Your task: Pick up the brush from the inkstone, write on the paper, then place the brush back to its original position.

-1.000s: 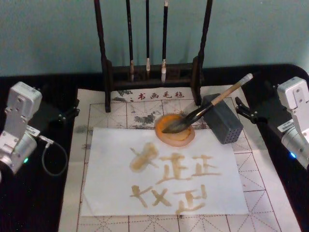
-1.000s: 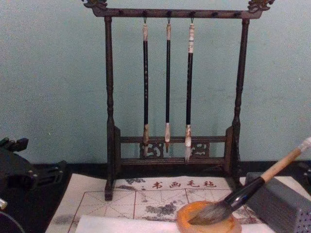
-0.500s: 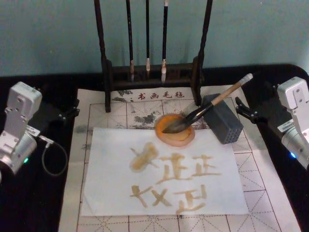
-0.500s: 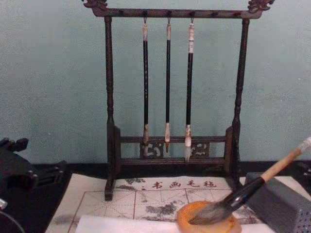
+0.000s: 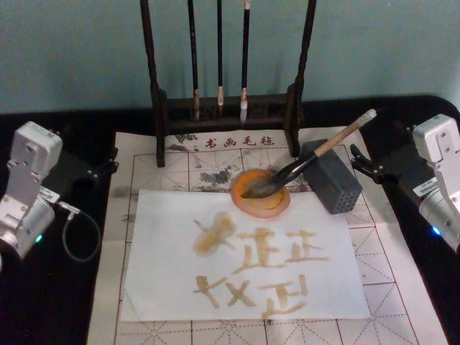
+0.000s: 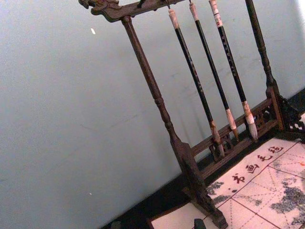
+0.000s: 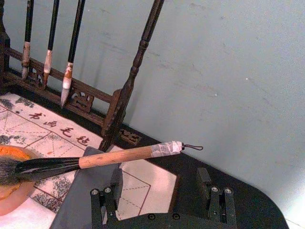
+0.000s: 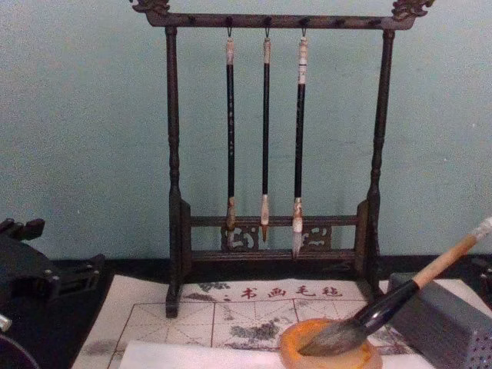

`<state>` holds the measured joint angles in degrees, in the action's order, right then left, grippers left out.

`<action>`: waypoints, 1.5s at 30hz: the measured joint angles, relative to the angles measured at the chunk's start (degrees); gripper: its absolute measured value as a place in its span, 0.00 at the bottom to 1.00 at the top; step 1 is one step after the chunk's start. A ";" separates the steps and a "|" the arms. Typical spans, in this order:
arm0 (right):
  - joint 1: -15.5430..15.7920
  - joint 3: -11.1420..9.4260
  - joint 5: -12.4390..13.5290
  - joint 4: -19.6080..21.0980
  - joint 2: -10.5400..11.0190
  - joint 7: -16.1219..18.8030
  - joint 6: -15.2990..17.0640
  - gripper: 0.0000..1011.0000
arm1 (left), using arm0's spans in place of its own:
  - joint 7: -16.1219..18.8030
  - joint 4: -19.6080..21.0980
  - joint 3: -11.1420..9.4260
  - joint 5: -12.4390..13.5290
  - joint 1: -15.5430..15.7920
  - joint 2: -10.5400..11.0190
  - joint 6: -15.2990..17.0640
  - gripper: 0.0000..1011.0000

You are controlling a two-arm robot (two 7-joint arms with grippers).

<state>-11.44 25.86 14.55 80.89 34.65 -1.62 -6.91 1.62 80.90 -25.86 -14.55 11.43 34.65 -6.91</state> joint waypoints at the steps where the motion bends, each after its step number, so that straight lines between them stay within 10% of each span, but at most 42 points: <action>1: 0.00 0.00 0.00 0.00 0.00 0.00 0.00 0.99 | 0.00 0.00 0.00 0.00 0.00 0.00 0.00 0.99; 45: 0.00 0.00 0.00 0.00 0.00 0.00 0.00 0.99 | 0.00 0.00 0.00 0.01 0.00 0.00 0.00 0.99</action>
<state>-11.43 25.86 14.55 80.90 34.65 -1.62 -6.91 1.62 80.90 -25.86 -14.55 11.43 34.65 -6.91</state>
